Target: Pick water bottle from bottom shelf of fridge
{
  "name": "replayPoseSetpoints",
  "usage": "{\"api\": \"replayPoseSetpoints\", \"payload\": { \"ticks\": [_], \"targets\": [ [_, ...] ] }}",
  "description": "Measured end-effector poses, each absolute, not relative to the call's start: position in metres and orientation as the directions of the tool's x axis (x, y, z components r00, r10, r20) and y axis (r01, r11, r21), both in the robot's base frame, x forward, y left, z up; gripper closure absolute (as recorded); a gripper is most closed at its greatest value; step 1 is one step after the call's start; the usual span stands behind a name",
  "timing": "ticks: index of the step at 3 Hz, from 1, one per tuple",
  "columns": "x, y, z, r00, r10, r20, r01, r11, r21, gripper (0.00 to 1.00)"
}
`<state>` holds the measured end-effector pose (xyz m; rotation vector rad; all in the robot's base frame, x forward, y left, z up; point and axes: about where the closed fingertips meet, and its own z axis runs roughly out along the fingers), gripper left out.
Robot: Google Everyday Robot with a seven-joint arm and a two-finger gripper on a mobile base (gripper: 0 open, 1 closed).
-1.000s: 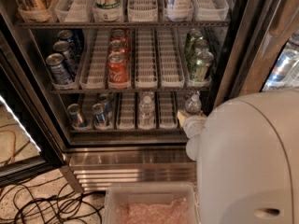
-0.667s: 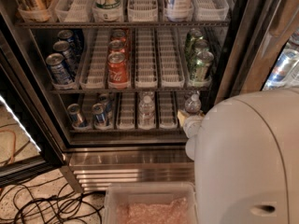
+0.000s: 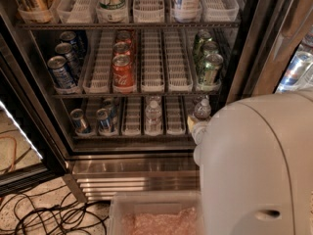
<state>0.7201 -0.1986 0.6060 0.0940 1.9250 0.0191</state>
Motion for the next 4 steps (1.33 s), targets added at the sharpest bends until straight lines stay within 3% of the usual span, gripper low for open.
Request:
{"api": "replayPoseSetpoints", "payload": {
  "ticks": [2,4],
  "targets": [
    [0.7201,-0.1986,0.6061,-0.346,0.075,-0.935,0.056,0.997,0.059,0.97],
    [0.7173,-0.1951,0.6096,-0.349,0.076,-0.934,0.042,0.997,0.066,1.0]
  ]
}}
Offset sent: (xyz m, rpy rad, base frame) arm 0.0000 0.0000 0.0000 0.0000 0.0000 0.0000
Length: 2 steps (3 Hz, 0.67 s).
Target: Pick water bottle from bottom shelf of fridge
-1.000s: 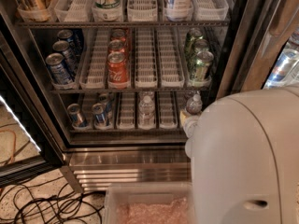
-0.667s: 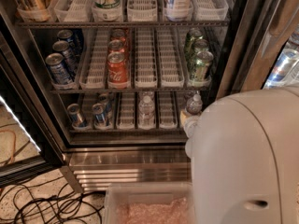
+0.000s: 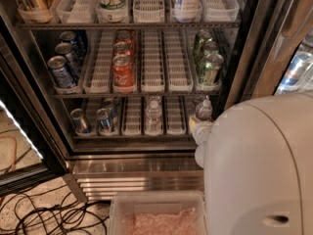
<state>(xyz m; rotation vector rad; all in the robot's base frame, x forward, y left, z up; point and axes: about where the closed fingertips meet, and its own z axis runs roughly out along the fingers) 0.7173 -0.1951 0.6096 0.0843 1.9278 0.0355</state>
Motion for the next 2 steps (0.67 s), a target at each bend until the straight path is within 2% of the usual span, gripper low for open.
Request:
{"api": "replayPoseSetpoints", "payload": {
  "ticks": [2],
  "targets": [
    [0.7123,-0.1807,0.6053,-0.383,0.09,-0.92,0.027,0.996,0.086,1.0]
  ]
}}
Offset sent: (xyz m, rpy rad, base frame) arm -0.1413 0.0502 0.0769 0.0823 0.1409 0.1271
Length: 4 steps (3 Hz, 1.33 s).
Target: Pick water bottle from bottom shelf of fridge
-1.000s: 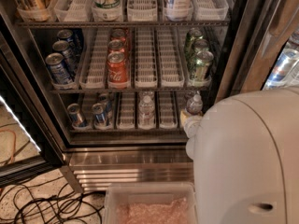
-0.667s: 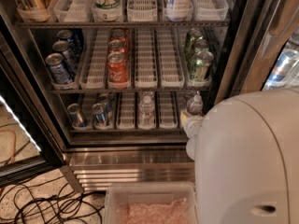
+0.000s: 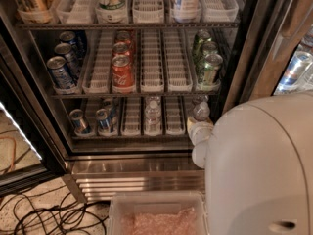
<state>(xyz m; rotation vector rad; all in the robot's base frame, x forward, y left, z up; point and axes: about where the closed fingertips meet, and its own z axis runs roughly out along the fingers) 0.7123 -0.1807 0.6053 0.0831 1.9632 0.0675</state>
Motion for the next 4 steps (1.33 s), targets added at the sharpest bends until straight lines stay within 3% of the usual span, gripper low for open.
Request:
{"api": "replayPoseSetpoints", "payload": {
  "ticks": [4],
  "targets": [
    [0.7072,-0.1785,0.6096,-0.397,0.097,-0.913,0.015,0.995,0.1,1.0]
  ]
}}
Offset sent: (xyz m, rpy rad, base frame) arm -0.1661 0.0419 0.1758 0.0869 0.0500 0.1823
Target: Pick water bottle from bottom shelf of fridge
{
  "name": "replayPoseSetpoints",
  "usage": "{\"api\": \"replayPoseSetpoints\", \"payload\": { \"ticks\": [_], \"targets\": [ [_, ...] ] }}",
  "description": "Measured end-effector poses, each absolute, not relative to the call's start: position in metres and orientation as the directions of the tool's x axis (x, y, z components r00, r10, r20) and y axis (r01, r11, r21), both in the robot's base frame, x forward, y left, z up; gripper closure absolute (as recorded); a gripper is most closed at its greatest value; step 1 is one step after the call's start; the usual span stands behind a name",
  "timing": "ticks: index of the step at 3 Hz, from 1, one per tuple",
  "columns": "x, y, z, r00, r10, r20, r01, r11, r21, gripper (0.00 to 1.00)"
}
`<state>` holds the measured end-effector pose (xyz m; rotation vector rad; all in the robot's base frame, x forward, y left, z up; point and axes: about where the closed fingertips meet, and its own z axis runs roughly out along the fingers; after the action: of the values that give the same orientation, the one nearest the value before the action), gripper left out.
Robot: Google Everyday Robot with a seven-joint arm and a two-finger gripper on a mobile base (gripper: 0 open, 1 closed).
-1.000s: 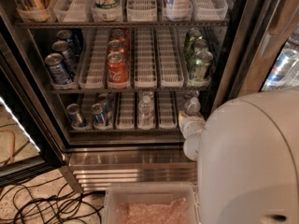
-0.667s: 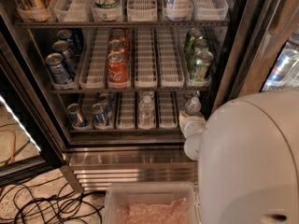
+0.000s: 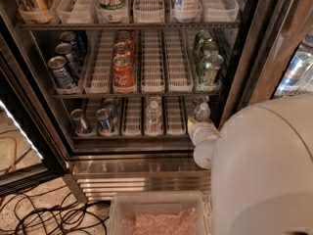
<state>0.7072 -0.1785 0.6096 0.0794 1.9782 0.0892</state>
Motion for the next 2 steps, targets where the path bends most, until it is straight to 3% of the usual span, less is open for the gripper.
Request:
{"api": "replayPoseSetpoints", "payload": {
  "ticks": [2],
  "targets": [
    [0.7073,-0.1786,0.6122,-0.401,0.103,-0.91,0.013,0.994,0.107,1.0]
  ]
}}
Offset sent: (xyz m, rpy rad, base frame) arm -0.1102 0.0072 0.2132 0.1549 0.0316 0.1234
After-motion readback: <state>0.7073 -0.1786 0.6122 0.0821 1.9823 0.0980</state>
